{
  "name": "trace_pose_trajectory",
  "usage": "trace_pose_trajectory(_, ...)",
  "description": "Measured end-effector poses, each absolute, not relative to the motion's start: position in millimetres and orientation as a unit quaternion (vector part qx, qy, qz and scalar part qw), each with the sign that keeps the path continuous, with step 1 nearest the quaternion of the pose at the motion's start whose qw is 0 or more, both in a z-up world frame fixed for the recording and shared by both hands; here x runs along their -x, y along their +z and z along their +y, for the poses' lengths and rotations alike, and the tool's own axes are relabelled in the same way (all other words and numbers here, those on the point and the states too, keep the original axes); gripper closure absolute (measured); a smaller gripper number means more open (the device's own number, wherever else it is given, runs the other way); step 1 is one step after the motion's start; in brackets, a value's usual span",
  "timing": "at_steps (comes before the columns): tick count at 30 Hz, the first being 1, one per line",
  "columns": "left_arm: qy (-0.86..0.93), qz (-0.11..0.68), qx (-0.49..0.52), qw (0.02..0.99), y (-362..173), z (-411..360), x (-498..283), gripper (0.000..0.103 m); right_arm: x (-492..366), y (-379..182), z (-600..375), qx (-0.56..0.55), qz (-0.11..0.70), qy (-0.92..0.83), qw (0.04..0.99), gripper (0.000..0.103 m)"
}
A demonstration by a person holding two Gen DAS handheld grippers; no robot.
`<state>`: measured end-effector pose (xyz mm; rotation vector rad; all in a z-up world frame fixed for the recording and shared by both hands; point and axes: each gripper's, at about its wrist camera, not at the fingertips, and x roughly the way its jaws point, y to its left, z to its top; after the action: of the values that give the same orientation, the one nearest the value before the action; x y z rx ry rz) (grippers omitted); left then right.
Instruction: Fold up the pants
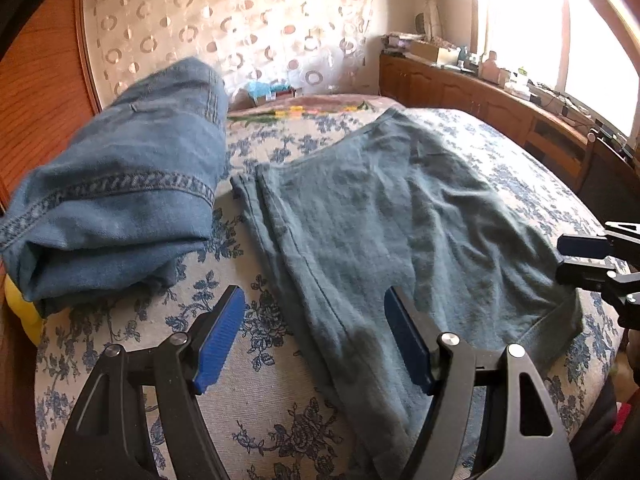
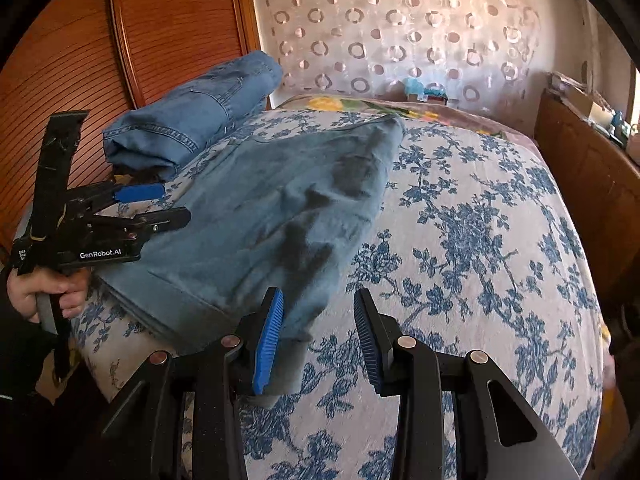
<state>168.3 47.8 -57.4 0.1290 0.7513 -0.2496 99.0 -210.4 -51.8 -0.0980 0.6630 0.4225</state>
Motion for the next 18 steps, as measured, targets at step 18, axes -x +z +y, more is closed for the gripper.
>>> trace_pose_trajectory(18,-0.150,0.390,-0.024,0.908,-59.0,65.8,-122.9,0.022,-76.9,-49.4,-218.8,0.018,0.327,0.206,0.922,0.065)
